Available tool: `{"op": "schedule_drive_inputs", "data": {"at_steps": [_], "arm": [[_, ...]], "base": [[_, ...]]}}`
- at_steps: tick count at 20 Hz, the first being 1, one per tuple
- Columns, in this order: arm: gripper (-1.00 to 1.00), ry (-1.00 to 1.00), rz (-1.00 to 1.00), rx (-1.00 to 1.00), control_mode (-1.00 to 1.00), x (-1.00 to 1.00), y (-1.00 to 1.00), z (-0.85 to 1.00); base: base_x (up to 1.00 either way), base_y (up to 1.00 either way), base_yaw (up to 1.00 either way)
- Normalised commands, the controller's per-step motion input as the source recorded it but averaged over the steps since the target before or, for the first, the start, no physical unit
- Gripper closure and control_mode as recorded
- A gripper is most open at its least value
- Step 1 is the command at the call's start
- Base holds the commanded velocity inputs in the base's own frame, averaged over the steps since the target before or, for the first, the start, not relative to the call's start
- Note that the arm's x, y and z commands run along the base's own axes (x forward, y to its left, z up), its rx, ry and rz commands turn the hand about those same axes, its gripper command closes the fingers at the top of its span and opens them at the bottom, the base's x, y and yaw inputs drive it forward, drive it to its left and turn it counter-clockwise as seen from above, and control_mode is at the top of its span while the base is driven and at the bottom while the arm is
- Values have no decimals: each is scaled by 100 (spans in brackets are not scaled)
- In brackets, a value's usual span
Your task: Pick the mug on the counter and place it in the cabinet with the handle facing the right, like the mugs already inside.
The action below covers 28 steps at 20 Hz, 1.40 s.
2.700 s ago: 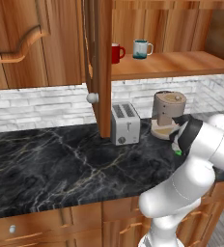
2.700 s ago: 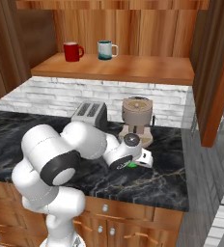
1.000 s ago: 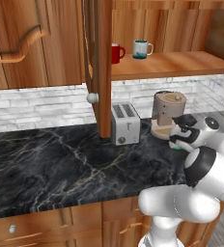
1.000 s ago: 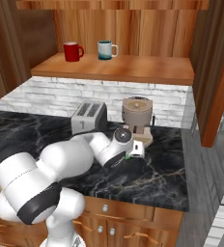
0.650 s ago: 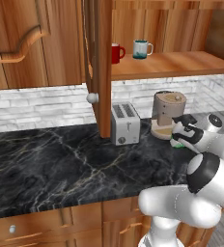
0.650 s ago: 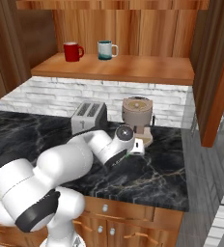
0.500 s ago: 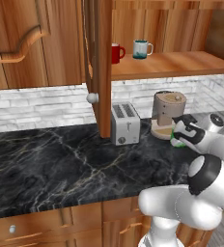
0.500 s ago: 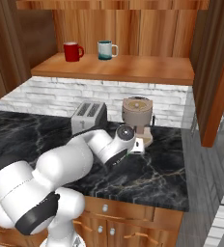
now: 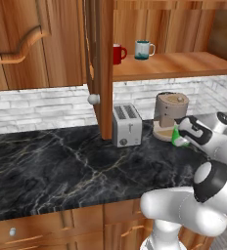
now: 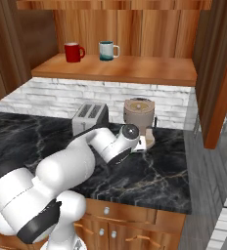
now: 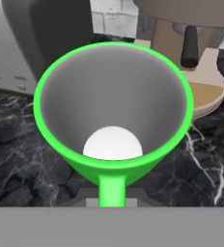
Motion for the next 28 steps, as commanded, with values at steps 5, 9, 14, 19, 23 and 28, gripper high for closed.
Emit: {"op": "schedule_drive_inputs", "data": {"at_steps": [5,9,14,19,23,28], "arm": [[100,1,14,1,-100,0,6,16],[100,1,15,2,-100,0,5,16],[100,0,15,0,-100,-2,2,18],[100,0,14,0,-100,-6,6,15],[100,-3,13,-1,-100,-1,3,17],[100,-1,13,0,-100,-6,3,20]], "base": [[0,0,0],[0,0,0],[0,0,0],[0,0,0],[0,0,0],[0,0,0]]}}
